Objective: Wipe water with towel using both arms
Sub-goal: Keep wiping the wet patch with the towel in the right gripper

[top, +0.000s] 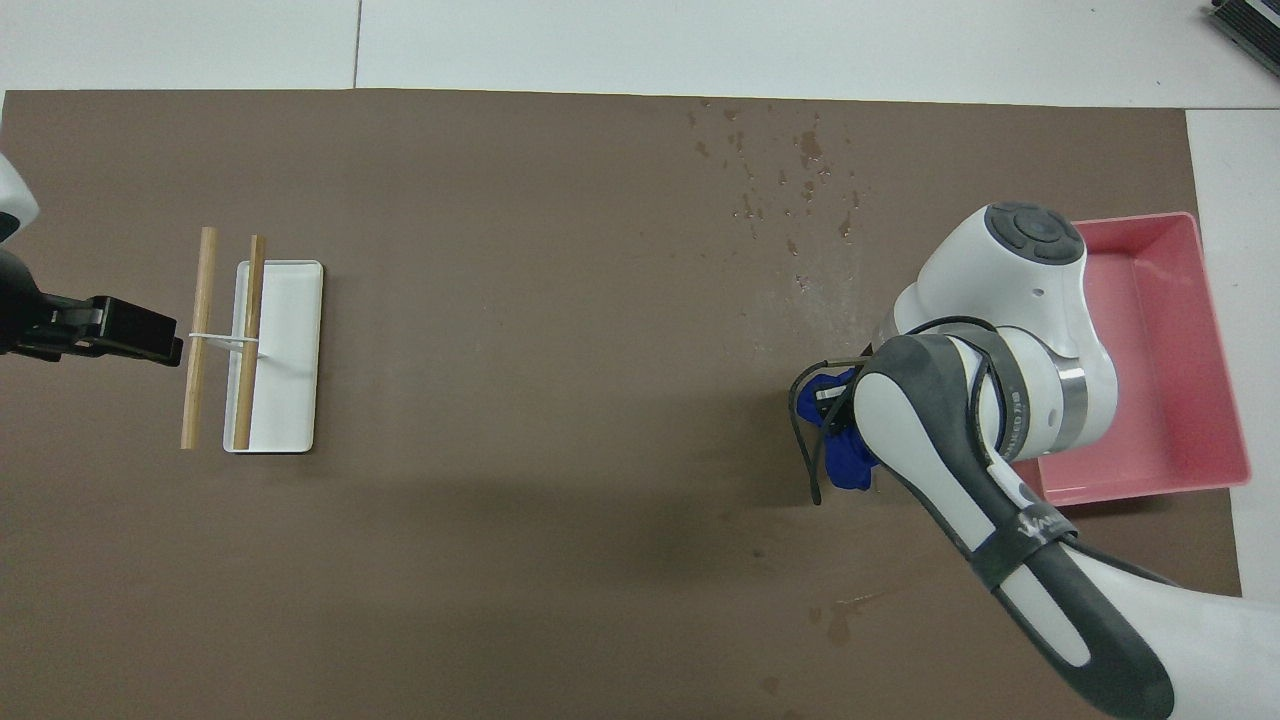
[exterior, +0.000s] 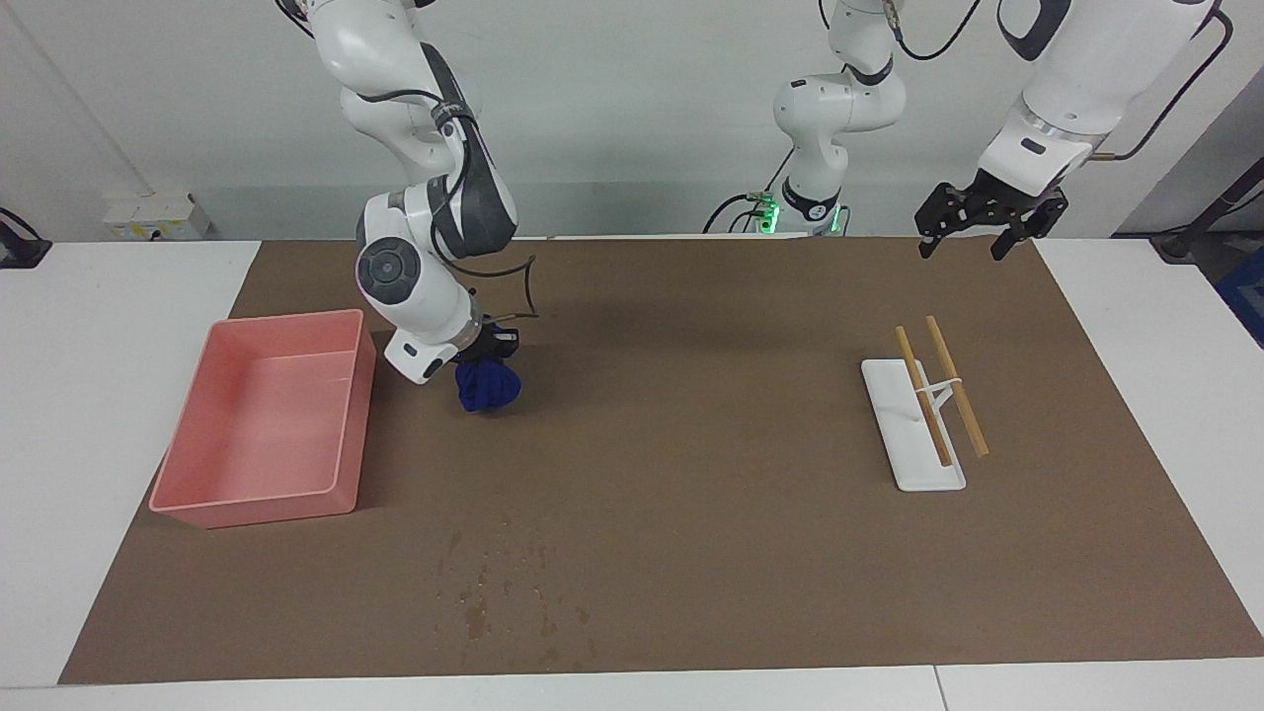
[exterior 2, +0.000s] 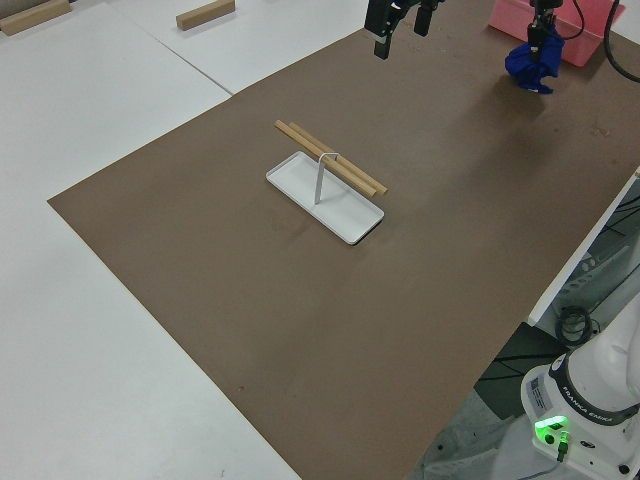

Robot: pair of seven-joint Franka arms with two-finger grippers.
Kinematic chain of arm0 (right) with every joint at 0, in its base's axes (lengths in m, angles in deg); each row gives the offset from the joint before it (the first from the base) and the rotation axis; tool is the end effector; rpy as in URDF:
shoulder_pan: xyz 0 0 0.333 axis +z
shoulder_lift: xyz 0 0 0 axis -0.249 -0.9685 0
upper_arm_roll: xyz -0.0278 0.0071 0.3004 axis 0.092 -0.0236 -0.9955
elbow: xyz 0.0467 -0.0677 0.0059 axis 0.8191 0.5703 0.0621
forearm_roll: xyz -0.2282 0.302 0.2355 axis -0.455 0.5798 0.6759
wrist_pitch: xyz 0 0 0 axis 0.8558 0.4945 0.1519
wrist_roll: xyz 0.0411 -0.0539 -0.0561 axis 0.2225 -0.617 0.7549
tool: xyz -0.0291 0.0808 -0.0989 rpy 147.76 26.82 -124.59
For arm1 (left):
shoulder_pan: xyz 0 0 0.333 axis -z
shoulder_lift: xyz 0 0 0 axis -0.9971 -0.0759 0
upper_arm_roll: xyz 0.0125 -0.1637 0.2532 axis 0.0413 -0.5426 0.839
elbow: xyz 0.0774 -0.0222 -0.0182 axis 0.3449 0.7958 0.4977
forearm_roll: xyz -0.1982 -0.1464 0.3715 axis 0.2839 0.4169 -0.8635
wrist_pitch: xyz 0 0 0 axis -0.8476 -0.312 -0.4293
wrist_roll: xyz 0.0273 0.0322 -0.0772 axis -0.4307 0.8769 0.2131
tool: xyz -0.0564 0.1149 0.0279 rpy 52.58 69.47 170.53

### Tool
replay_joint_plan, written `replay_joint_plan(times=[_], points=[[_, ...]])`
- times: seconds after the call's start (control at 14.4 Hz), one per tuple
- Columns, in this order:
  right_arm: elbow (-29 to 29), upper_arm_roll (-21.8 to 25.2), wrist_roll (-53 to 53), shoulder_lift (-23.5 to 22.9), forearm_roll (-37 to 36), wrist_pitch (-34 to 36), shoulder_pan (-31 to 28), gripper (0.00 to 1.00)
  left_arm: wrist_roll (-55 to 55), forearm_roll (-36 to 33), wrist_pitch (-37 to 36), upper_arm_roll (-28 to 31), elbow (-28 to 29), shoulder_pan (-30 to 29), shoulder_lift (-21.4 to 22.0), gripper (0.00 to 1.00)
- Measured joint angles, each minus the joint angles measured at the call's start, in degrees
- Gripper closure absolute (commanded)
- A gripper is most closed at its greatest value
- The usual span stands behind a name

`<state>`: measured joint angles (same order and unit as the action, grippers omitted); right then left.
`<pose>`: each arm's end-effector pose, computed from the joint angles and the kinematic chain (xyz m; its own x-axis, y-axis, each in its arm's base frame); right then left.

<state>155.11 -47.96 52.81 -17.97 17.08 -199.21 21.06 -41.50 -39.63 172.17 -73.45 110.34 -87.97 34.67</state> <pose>0.5921 0.1600 0.2864 0.9705 0.0482 -0.2361 0.0146 -0.9898 -0.1419 0.5879 -0.0554 0.5955 0.9929 -0.1077 -0.0511 -0.1067 -0.9941 0.0217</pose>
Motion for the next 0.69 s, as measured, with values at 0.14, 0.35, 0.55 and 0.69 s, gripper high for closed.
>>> replay_joint_plan(times=[0.14, 0.35, 0.55, 0.69], points=[[1.4, 0.0, 0.0, -0.3, 0.0, -5.4, 0.0, 1.0, 0.0, 0.0, 0.0, 0.0, 0.0, 0.0, 0.0, 0.0], [2.0, 0.0, 0.0, -1.3, 0.0, -11.8, 0.0, 1.0, 0.0, 0.0, 0.0, 0.0, 0.0, 0.0, 0.0, 0.0], [1.5, 0.0, 0.1, -3.3, 0.0, -17.6, 0.0, 1.0, 0.0, 0.0, 0.0, 0.0, 0.0, 0.0, 0.0, 0.0], [-0.2, 0.0, 0.3, -5.4, 0.0, -19.5, 0.0, 1.0, 0.0, 0.0, 0.0, 0.0, 0.0, 0.0, 0.0, 0.0]])
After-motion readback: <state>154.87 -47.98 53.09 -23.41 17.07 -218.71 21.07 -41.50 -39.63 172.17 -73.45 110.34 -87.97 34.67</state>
